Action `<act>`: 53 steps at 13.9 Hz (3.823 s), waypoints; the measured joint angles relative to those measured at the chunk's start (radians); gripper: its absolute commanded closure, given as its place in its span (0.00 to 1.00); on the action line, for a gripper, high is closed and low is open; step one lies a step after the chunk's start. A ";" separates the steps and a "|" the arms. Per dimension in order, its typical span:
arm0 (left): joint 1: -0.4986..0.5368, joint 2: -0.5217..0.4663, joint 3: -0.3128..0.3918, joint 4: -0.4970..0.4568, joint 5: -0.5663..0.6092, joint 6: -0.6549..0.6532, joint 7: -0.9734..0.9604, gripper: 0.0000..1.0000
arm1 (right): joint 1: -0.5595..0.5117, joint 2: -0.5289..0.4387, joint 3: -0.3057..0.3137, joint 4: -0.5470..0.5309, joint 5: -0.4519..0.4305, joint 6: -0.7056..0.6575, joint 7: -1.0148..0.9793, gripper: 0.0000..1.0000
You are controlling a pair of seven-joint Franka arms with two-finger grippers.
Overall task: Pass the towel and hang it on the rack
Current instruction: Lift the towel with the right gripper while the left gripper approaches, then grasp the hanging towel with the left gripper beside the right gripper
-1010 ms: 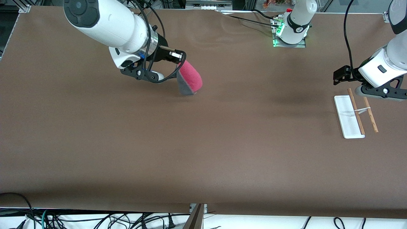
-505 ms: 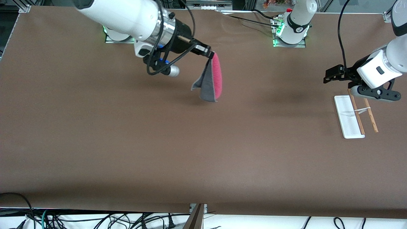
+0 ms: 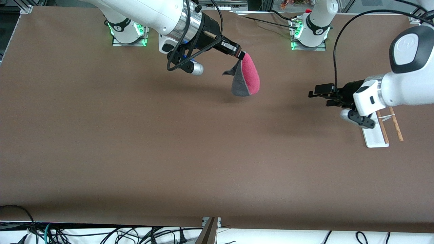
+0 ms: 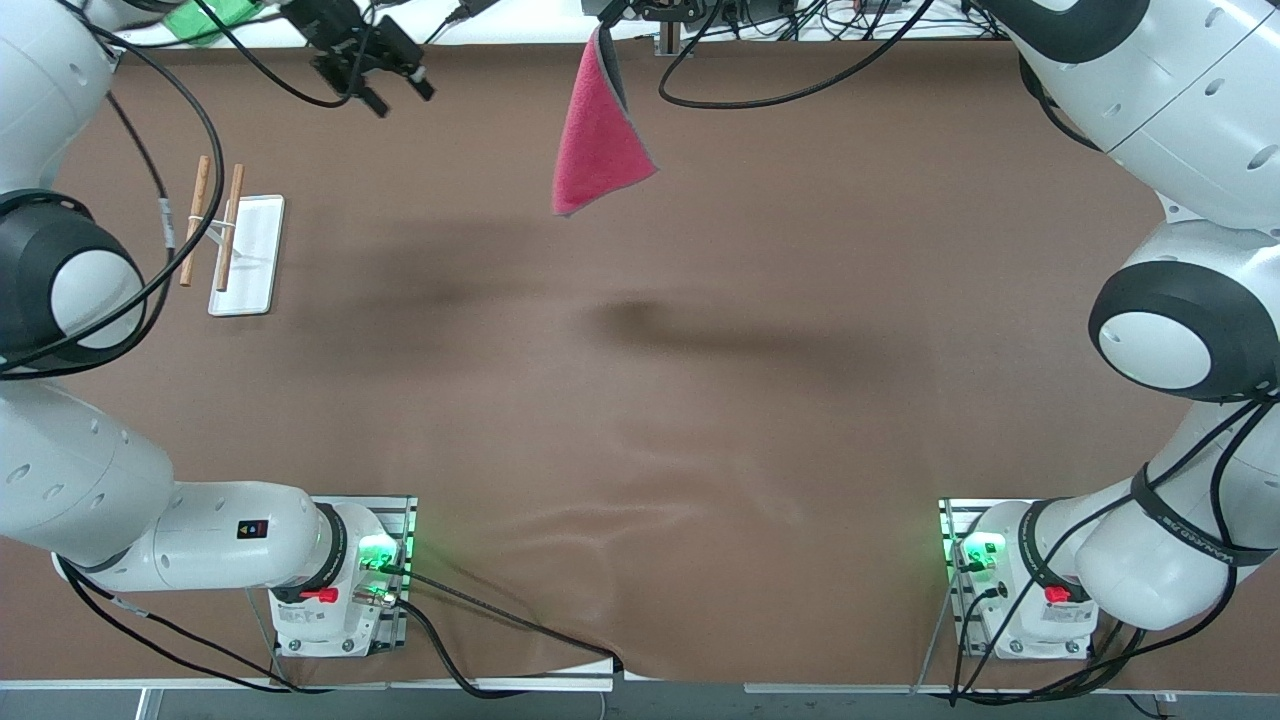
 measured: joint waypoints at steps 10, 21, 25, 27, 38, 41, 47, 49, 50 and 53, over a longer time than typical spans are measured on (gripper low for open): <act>-0.109 0.176 -0.011 0.011 -0.483 0.160 0.718 0.00 | 0.000 0.000 0.000 0.000 0.000 0.006 0.009 1.00; -0.155 0.205 -0.104 0.009 -0.563 0.279 1.104 0.14 | 0.000 0.000 0.000 0.000 0.000 0.006 0.010 1.00; -0.156 0.187 -0.136 -0.022 -0.564 0.281 1.105 0.14 | 0.000 0.000 0.000 0.000 0.000 0.006 0.011 1.00; -0.152 0.177 -0.137 -0.037 -0.564 0.281 1.106 0.14 | 0.000 0.000 0.000 0.000 0.000 0.007 0.011 1.00; -0.075 0.169 -0.137 -0.076 -0.568 0.199 1.227 0.15 | 0.000 0.000 0.000 0.000 0.000 0.007 0.011 1.00; -0.073 0.168 -0.140 -0.080 -0.614 0.194 1.249 0.15 | 0.000 0.000 0.000 0.000 0.000 0.007 0.011 1.00; -0.086 0.167 -0.196 -0.142 -0.704 0.263 1.323 0.61 | 0.000 0.000 0.000 0.000 0.000 0.007 0.011 1.00; -0.097 0.167 -0.203 -0.178 -0.755 0.305 1.388 0.88 | 0.000 0.000 0.000 0.000 0.000 0.007 0.011 1.00; -0.096 0.166 -0.203 -0.185 -0.757 0.306 1.401 1.00 | 0.000 0.000 0.000 0.000 0.000 0.007 0.011 1.00; -0.083 0.160 -0.202 -0.187 -0.757 0.306 1.411 1.00 | 0.000 0.000 0.000 0.000 0.000 0.007 0.012 1.00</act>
